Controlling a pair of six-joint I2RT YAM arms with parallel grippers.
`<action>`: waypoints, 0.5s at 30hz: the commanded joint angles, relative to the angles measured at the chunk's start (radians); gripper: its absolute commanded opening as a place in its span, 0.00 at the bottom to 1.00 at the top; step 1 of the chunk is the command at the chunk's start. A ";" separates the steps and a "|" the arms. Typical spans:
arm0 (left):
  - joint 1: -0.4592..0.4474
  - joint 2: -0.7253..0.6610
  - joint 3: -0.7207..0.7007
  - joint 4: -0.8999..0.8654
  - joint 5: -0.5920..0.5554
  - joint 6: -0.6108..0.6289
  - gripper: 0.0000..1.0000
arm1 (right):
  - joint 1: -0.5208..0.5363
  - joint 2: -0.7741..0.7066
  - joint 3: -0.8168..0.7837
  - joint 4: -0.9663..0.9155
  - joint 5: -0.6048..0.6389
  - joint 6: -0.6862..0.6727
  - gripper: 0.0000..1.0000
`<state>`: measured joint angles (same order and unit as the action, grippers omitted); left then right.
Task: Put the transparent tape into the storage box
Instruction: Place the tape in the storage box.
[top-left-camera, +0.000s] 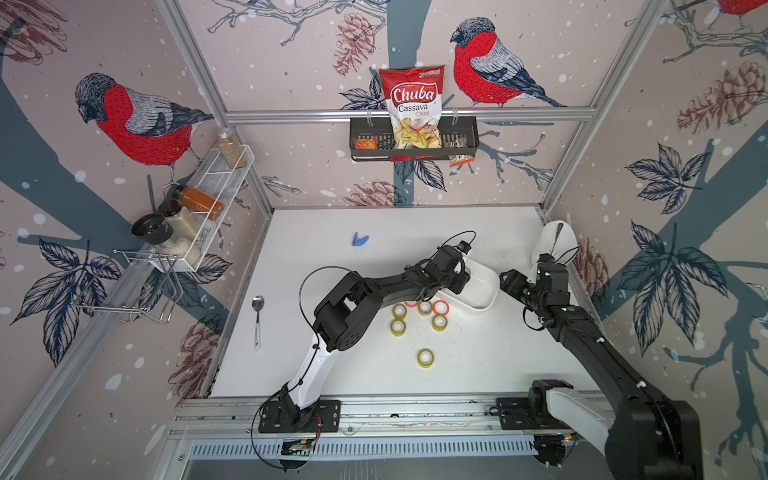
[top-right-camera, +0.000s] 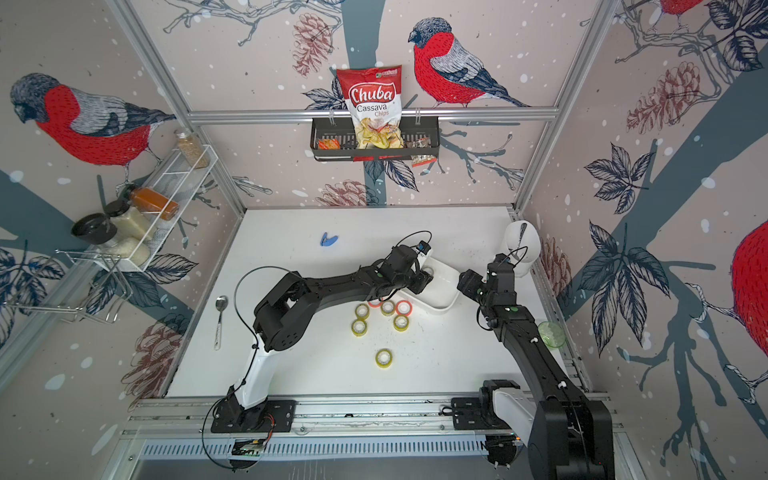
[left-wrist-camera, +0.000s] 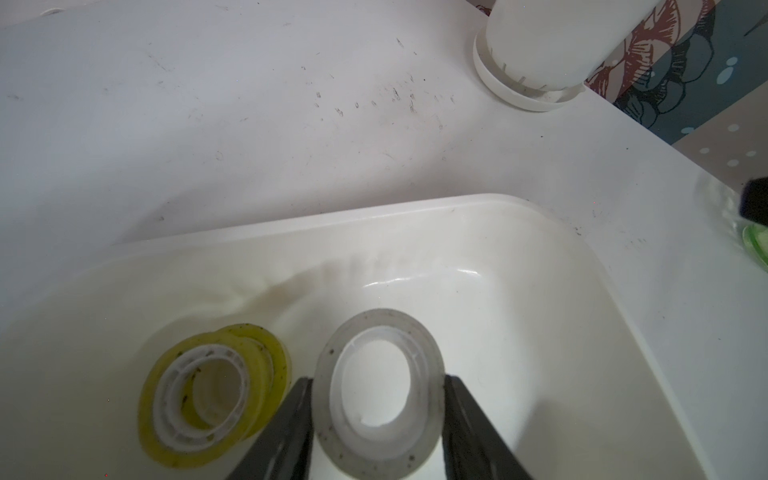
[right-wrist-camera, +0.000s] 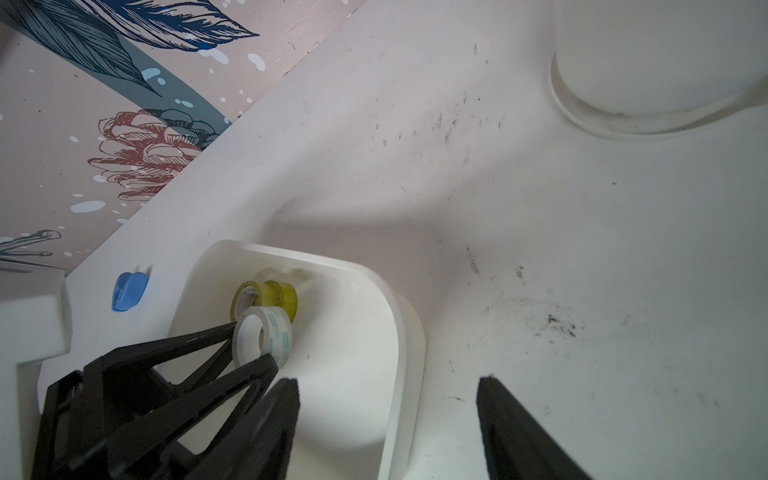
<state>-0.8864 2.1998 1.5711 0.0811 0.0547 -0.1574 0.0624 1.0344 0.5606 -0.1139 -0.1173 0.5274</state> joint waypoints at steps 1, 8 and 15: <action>0.001 0.024 0.040 -0.031 -0.006 0.013 0.49 | -0.004 -0.003 -0.004 0.012 -0.012 0.013 0.73; 0.005 0.082 0.104 -0.077 -0.021 0.016 0.49 | -0.007 -0.008 -0.004 0.011 -0.017 0.013 0.73; 0.013 0.126 0.147 -0.108 -0.032 0.015 0.51 | -0.010 -0.009 -0.005 0.013 -0.023 0.013 0.73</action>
<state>-0.8776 2.3196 1.7027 -0.0097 0.0349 -0.1497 0.0540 1.0286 0.5552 -0.1139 -0.1318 0.5297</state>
